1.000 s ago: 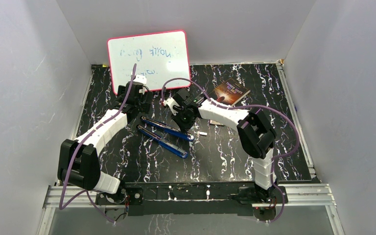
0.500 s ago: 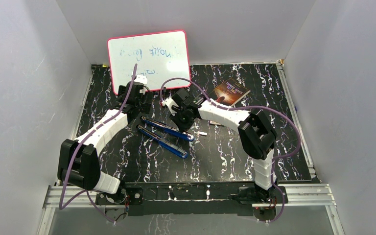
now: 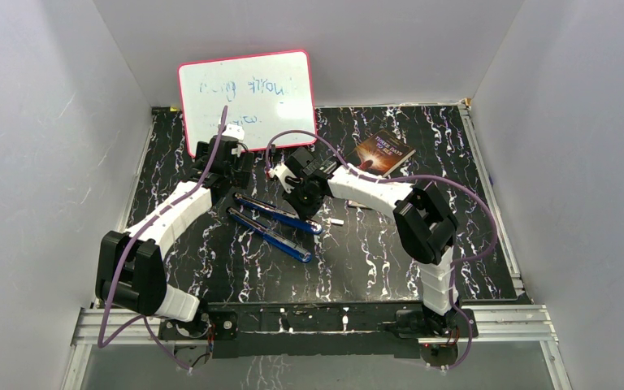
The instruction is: Load the staples into the stapler
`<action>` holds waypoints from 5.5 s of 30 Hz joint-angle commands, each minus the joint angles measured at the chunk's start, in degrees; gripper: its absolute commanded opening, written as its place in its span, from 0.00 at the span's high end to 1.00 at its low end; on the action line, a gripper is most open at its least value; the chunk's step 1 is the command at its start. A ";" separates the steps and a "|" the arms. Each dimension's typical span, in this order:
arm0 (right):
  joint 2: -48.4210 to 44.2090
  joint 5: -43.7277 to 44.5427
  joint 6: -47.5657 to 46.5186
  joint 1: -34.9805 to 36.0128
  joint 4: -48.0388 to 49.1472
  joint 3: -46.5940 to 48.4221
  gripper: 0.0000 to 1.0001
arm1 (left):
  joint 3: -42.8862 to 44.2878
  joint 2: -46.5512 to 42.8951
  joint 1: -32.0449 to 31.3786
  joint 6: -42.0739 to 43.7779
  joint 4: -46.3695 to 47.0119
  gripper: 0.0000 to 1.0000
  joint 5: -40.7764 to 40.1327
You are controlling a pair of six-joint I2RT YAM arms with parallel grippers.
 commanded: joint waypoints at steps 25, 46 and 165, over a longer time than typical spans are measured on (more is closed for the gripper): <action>2.37 1.91 0.41 0.29 -3.32 4.39 1.00 | 0.67 -1.22 -0.28 0.56 0.09 0.02 -1.53; 4.83 1.77 0.41 0.32 -6.36 7.21 1.00 | 0.67 -1.22 -0.37 0.61 0.09 0.02 -1.53; -14.26 13.79 -37.61 9.95 70.31 -45.17 0.58 | 0.24 -2.25 -0.99 1.06 0.44 0.02 -2.14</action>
